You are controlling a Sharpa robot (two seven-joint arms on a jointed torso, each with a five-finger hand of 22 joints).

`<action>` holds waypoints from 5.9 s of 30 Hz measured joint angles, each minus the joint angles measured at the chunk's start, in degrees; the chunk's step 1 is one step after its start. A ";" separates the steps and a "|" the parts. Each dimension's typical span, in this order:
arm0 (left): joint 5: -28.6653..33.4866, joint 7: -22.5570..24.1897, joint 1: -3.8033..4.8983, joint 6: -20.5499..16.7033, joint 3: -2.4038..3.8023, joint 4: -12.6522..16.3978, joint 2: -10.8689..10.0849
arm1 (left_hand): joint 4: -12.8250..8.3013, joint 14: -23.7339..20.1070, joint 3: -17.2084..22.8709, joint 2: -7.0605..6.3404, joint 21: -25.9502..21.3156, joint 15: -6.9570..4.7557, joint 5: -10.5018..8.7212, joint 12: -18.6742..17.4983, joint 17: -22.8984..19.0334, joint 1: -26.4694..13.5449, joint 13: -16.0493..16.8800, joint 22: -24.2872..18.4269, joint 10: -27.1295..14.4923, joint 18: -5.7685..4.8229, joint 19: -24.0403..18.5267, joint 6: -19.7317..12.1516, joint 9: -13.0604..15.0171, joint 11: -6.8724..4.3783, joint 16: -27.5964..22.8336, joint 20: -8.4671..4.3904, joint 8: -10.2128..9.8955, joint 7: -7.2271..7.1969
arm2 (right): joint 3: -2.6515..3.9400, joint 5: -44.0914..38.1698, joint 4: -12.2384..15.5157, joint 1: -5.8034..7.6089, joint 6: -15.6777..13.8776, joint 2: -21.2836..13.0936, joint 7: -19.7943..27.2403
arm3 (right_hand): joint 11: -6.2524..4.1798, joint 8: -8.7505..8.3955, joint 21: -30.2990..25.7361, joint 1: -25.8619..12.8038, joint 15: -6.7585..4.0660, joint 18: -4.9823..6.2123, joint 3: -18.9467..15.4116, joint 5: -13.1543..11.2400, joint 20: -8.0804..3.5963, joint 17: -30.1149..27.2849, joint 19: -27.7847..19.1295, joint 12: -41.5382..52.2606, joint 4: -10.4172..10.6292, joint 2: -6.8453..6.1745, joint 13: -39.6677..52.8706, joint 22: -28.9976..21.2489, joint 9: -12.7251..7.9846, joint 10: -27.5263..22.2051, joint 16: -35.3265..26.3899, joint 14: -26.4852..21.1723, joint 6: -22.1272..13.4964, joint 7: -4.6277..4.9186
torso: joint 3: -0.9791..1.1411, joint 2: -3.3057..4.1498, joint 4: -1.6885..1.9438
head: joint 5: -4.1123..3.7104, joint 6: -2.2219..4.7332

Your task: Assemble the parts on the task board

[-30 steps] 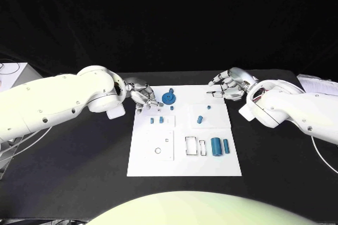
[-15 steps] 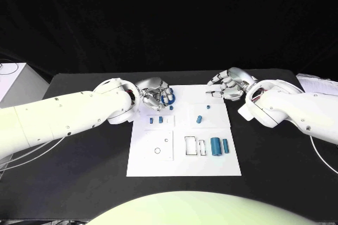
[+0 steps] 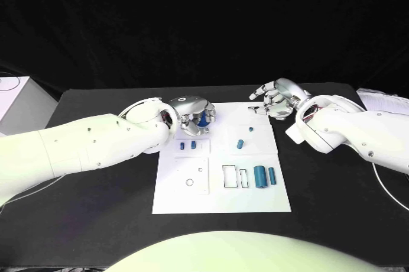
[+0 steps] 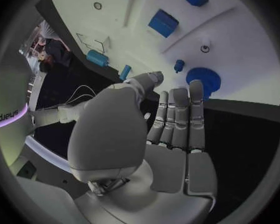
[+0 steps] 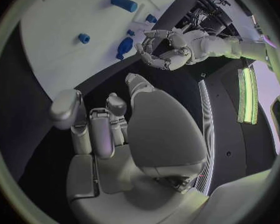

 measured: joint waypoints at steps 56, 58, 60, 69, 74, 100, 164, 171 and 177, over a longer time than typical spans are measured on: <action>-6.57 -7.10 -0.04 9.57 -0.04 -2.66 3.28 | -0.73 4.11 5.02 2.05 2.40 -1.64 -3.75 -9.32 0.00 -1.42 -8.75 2.40 12.65 0.00 0.94 11.07 -2.06 -1.89 9.76 -0.92 -8.20 0.19 | 0.00 0.30 0.09 0.00 -0.97 0.05 0.82 | 0.15 0.22 -0.22 -0.23 0.00 -0.01 0.31 0.23 0.01 -0.01 0.02 -0.34 0.00 -0.22 -0.65 -0.18 -0.05 -0.25 0.00 0.00 0.00 0.00 | 0.02 -0.08 0.10 | -0.63 0.00; -6.41 -7.03 -0.04 9.52 -0.05 -2.69 3.28 | -0.73 4.55 5.02 2.20 2.71 -1.80 -3.75 -10.10 0.06 -1.58 -8.80 2.69 13.55 -0.01 1.17 11.52 -1.83 -1.93 9.94 -1.13 -8.20 0.34 | 0.00 0.30 0.09 0.00 -0.96 0.06 0.82 | 0.15 0.22 -0.22 -0.23 0.00 -0.01 0.31 0.23 0.01 -0.01 0.02 -0.34 0.00 -0.22 -0.65 -0.18 -0.05 -0.25 0.00 0.00 0.00 0.00 | 0.02 -0.08 0.10 | -0.63 0.00; -6.25 -6.96 -0.04 9.44 -0.05 -2.71 3.28 | -0.73 6.16 5.02 2.40 3.55 -1.92 -3.75 -11.40 1.44 -1.67 -8.81 3.55 15.60 -0.02 2.45 12.89 -1.30 -2.13 10.68 -1.30 -8.20 0.30 | 0.00 0.30 0.08 0.00 -0.94 0.07 0.81 | 0.15 0.22 -0.22 -0.23 0.00 -0.02 0.31 0.23 0.01 -0.01 0.02 -0.34 0.00 -0.22 -0.65 -0.18 -0.05 -0.25 0.00 0.00 0.00 0.00 | 0.02 -0.08 0.10 | -0.63 0.00; -5.82 -6.74 0.00 9.22 -0.01 -2.88 3.26 | -3.22 9.03 6.99 3.95 6.72 -2.25 -4.07 -18.03 3.87 -0.12 -8.93 6.66 21.71 -0.05 4.74 15.08 0.32 -2.16 11.60 -1.84 -9.01 0.91 | 0.00 0.31 0.08 -0.01 -0.89 0.08 0.79 | 0.15 0.22 -0.22 -0.23 0.00 -0.01 0.47 0.23 0.01 0.04 0.02 -0.34 0.16 -0.22 -0.50 -0.18 -0.05 -0.25 0.00 0.00 0.00 0.00 | 0.05 -0.07 0.05 | -0.70 0.00; -5.70 -6.37 -0.02 8.58 -0.03 -2.89 3.07 | -3.94 9.45 7.71 4.17 7.71 -2.25 -4.12 -20.12 4.31 0.10 -8.91 7.66 23.02 -0.06 5.06 15.47 0.62 -2.06 11.82 -1.89 -9.68 0.90 | 0.00 0.31 0.08 -0.01 -0.88 0.08 0.79 | 0.15 0.22 -0.21 -0.23 0.00 -0.02 0.47 0.23 0.01 0.04 0.02 -0.34 0.16 -0.22 -0.50 -0.18 -0.05 -0.24 0.00 0.00 0.00 0.00 | 0.05 -0.07 0.07 | -0.75 0.00; -2.65 -4.32 0.08 6.05 3.33 4.86 -5.05 | -4.40 9.65 8.17 3.77 8.39 -2.05 -3.94 -24.51 4.10 -0.29 -8.52 8.46 25.30 -0.08 5.15 16.09 1.26 -2.00 11.81 -1.83 -10.98 1.11 | 0.00 0.31 0.11 -0.01 -0.87 -0.06 0.80 | 0.15 0.21 -0.19 -0.22 0.00 -0.02 0.46 0.45 0.01 0.02 0.02 -0.34 0.16 -0.22 -0.45 -0.17 -0.10 -0.24 0.00 0.00 0.00 0.00 | 0.02 -0.20 0.25 | -0.36 0.00; -1.89 -5.19 0.00 11.15 2.08 1.80 -4.99 | -4.38 9.64 8.16 3.49 8.39 -2.05 -3.96 -25.96 3.72 -0.91 -8.31 8.34 26.50 -0.08 5.14 16.70 1.63 -2.24 11.81 -1.84 -11.22 0.90 | 0.00 0.31 0.05 -0.01 -0.88 -0.19 0.77 | 0.15 0.21 -0.18 -0.22 0.00 -0.02 0.46 0.44 0.01 0.00 0.02 -0.34 0.16 -0.21 -0.49 -0.17 -0.09 -0.24 0.00 0.00 0.00 0.00 | 0.04 -0.14 0.13 | -0.10 0.00; -1.85 -5.29 0.04 11.31 2.01 1.67 -4.85 | -4.61 9.64 7.93 3.56 8.39 -2.05 -3.96 -25.98 3.81 -0.98 -8.06 8.31 26.90 -0.08 5.14 16.91 1.73 -2.27 12.03 -1.84 -11.44 1.12 | 0.00 0.31 0.05 -0.01 -0.88 -0.19 0.77 | 0.15 0.27 -0.40 -0.24 -0.04 -0.02 0.63 0.44 0.01 0.00 0.02 -0.34 0.08 -0.23 -0.60 -0.21 -0.11 -0.24 -0.11 -0.04 0.00 0.00 | 0.02 -0.14 0.13 | -0.11 0.00; -1.84 -5.35 0.09 11.30 1.82 1.43 -4.60 | -4.52 9.64 7.65 3.26 8.14 -2.05 -3.96 -26.39 3.79 -1.27 -7.83 8.01 26.99 -0.09 4.93 16.91 1.86 -2.36 12.03 -1.63 -11.85 1.12 | 0.00 0.31 0.05 -0.01 -0.88 -0.21 0.77 | 0.15 0.66 -0.65 -0.53 -0.21 -0.02 1.03 0.44 0.01 0.00 0.02 -0.34 0.07 -0.52 -0.84 -0.31 -0.16 -0.24 -0.31 -0.21 0.00 0.00 | 0.01 -0.12 0.11 | -0.19 0.00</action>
